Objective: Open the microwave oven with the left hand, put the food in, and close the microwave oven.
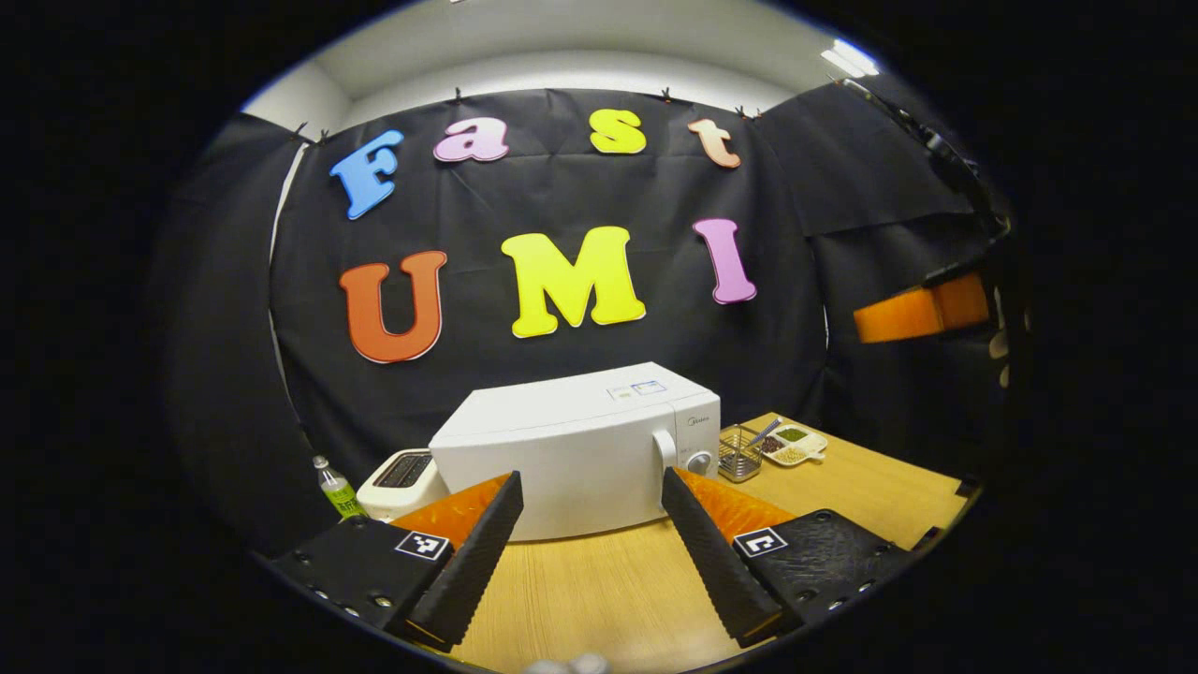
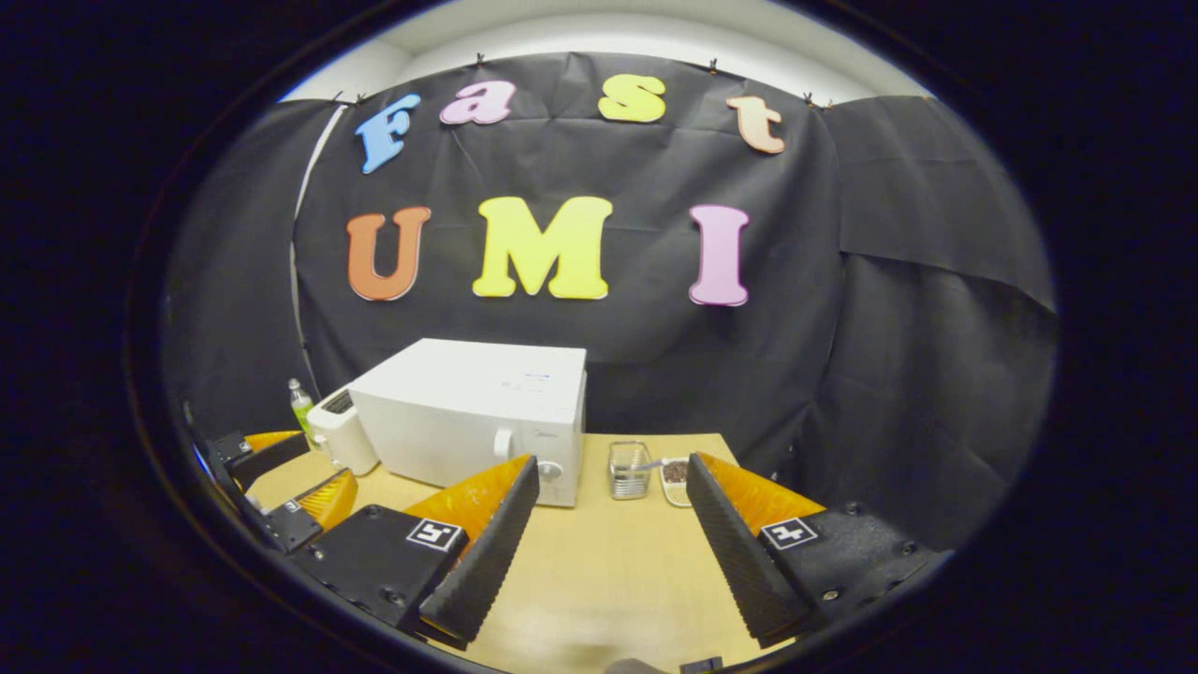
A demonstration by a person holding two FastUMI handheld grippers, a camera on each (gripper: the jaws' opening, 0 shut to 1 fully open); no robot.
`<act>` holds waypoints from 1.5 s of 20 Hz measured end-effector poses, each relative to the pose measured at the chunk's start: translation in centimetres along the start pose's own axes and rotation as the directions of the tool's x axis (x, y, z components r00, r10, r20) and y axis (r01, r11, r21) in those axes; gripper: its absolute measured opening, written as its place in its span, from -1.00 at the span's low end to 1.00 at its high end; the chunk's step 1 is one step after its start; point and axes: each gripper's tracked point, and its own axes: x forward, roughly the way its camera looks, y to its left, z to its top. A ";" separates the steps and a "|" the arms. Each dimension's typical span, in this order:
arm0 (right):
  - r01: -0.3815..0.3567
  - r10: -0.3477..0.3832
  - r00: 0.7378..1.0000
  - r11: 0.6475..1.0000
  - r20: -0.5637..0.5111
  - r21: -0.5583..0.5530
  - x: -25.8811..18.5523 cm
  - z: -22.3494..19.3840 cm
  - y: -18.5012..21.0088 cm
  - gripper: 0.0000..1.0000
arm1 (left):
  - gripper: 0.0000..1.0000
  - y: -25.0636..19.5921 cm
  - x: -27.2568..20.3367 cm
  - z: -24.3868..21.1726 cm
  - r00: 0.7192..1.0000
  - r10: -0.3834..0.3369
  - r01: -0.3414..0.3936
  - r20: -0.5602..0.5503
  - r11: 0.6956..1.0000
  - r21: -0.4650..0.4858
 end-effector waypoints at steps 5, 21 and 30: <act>-0.077 0.077 0.996 0.997 0.046 0.008 -0.3 0.8 3.7 0.84 | 0.89 4.2 -3.1 3.5 0.995 0.086 -0.082 0.049 0.994 -0.070; -0.078 0.077 0.990 0.997 0.120 0.004 -0.9 3.1 4.5 0.83 | 0.88 8.8 -3.4 6.0 0.979 0.188 -0.178 0.075 0.976 -0.123; -0.046 0.040 0.990 0.998 0.137 0.038 -1.3 3.6 2.3 0.83 | 0.88 7.4 -2.0 6.8 0.986 0.151 -0.142 0.070 0.983 -0.115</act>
